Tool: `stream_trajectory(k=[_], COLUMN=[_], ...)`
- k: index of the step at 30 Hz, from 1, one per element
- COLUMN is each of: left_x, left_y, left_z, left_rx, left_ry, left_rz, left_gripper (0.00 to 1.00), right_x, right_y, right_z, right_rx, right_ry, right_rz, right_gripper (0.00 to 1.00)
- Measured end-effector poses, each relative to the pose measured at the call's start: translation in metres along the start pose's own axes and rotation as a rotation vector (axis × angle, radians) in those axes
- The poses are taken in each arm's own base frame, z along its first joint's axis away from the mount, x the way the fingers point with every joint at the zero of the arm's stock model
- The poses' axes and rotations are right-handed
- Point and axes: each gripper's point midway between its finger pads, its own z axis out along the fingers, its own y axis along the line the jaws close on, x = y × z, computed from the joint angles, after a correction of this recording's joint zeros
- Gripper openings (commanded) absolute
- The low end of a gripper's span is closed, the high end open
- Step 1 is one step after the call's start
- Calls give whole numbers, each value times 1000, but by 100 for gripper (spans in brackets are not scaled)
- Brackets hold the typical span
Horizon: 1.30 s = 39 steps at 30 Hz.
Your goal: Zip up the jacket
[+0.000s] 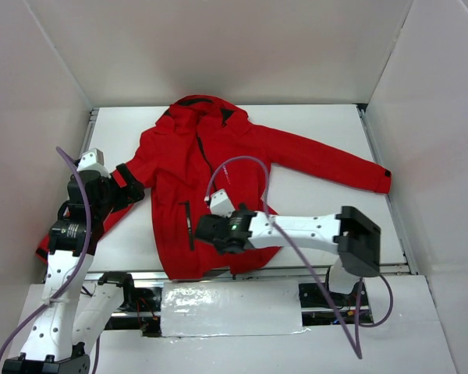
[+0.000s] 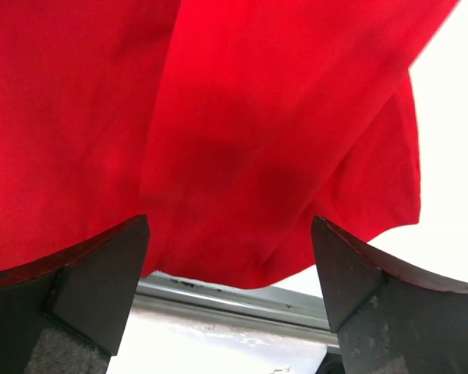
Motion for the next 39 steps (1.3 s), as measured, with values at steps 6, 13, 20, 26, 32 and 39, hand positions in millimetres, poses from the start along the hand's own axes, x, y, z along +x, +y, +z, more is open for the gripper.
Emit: stream_trajectory(k=[6, 13, 20, 26, 32, 39], left_x=[0, 0, -1, -1, 0, 0], left_y=[0, 0, 0, -1, -2, -3], left_z=[0, -1, -2, -2, -2, -2], left_rx=[0, 2, 4, 5, 11, 17], left_ry=[1, -2, -5, -5, -2, 1], left_rz=[0, 0, 0, 0, 0, 1], left_gripper=[99, 99, 100, 99, 99, 99], right_x=[18, 11, 14, 21, 21, 26], right_y=[13, 20, 31, 33, 33, 14], right_z=[14, 11, 15, 24, 25, 28], right_rx=[70, 49, 43, 71, 78, 68], right_ry=[34, 18, 26, 41, 35, 23], right_rz=[-56, -39, -46, -39, -6, 47], right_gripper=[81, 79, 63, 34, 0, 0])
